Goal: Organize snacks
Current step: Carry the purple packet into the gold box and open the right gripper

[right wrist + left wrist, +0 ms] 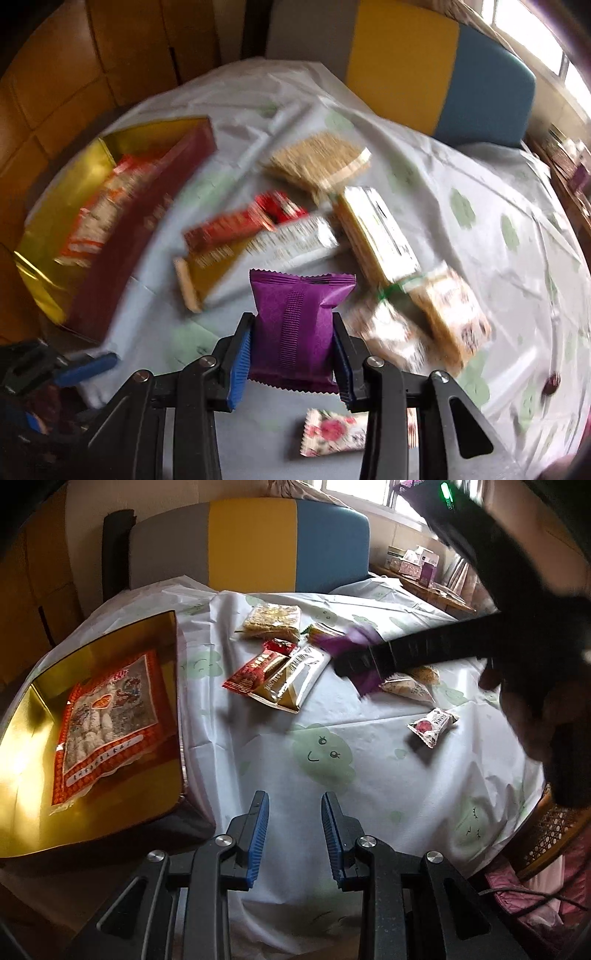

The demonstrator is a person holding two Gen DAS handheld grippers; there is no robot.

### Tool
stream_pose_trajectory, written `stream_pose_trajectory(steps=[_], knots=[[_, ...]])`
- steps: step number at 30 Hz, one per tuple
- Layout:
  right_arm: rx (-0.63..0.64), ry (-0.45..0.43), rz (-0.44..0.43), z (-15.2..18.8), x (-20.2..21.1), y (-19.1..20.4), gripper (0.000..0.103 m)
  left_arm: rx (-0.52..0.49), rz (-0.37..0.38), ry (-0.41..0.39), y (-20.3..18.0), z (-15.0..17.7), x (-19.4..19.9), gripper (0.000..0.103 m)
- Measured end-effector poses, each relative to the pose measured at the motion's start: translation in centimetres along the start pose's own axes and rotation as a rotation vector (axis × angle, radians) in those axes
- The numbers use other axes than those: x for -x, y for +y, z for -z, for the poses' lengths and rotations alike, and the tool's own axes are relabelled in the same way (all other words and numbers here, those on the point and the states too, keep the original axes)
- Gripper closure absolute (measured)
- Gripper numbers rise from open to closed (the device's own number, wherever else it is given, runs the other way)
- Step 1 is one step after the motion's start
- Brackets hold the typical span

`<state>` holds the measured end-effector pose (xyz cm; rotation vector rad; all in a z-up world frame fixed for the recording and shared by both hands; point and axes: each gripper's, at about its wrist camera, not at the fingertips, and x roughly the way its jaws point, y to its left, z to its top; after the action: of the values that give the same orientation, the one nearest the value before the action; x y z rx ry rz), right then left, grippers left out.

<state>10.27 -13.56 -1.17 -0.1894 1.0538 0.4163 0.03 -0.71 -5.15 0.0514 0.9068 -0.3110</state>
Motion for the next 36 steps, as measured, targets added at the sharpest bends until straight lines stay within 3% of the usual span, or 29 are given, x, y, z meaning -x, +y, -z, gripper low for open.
stream_pose_trajectory(steps=[7, 17, 19, 22, 23, 30, 36], knots=[[0.098, -0.059, -0.16, -4.9, 2.5, 3.8, 0.064, 0.023, 0.0, -0.005, 0.6, 0.1, 0.2, 0.073], [0.25, -0.041, -0.259, -9.8, 0.9, 10.4, 0.063, 0.066, 0.01, 0.007, 1.7, 0.3, -0.3, 0.072], [0.246, -0.035, -0.293, -10.9, 0.2, 11.5, 0.059, 0.078, 0.008, 0.009, 2.1, 0.3, -0.4, 0.072], [0.211, -0.052, -0.313, -12.2, -0.9, 12.2, 0.037, 0.093, 0.012, 0.011, 2.4, 0.4, -0.5, 0.072], [0.198, -0.056, -0.319, -12.5, -1.1, 12.3, 0.03, 0.092, 0.01, 0.012, 2.4, 0.4, -0.6, 0.072], [0.159, -0.096, -0.289, -12.0, 0.0, 10.5, 0.03, 0.082, 0.006, 0.021, 2.1, 0.5, -0.9, 0.068], [0.095, -0.082, -0.212, -8.6, 0.7, 5.5, 0.03, 0.069, 0.003, 0.024, 1.8, 0.5, -0.9, 0.066]])
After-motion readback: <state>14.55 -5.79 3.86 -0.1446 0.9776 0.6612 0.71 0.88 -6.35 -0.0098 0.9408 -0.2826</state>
